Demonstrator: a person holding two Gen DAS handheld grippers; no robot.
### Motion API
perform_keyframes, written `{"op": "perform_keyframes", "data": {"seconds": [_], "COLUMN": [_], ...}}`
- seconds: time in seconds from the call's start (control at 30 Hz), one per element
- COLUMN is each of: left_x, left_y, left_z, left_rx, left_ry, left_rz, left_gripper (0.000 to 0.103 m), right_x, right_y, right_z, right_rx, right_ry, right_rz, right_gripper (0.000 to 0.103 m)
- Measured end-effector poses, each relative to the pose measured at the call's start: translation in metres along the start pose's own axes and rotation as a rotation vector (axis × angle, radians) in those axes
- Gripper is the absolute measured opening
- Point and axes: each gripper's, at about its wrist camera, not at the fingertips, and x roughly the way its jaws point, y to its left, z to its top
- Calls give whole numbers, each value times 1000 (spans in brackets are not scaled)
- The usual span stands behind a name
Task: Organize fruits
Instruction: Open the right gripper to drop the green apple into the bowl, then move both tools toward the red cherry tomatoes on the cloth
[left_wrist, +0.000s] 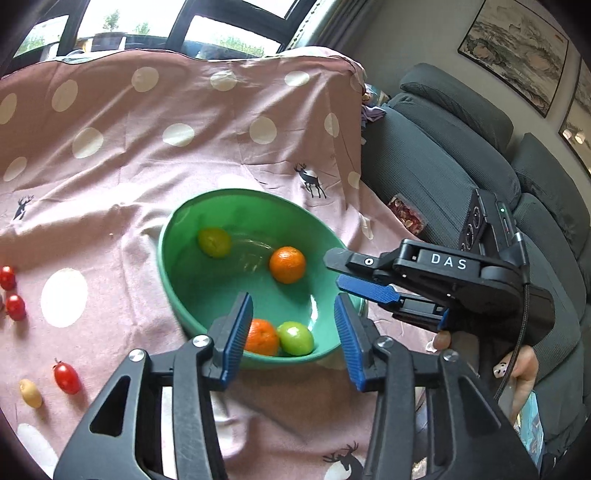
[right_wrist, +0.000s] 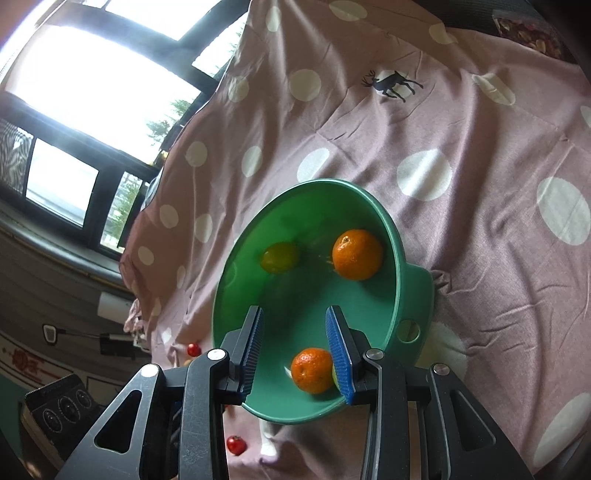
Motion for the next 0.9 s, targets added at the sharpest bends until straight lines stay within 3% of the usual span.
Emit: {"op": "perform_keyframes", "data": {"seconds": [0.1,0.27,0.47,0.6,0.9], "left_x": [-22,-62,-105,-121,-126], "left_y": [18,49,77,97,143], "left_z": [-6,-17,-29,-40,-66], "left_rx": [-36,-112,-160,-161,-267], "left_ry": [-34,-69,-117,-135,-116], "left_rz": [41,97,226,328,379], "left_gripper": [57,72,83,86,86], "right_x": [-3,-4,2,12,44], "right_y": [8,29,56,72,111], "right_z": [-2,-9,-24,-34,-68], "right_rx": [-30,-100,-196,-256,-401], "right_ry": [-27,-60,-77,-69,-27], "right_rz": [-19,-14,-28,-34,-82], "right_gripper": [39,55,70,73,74]}}
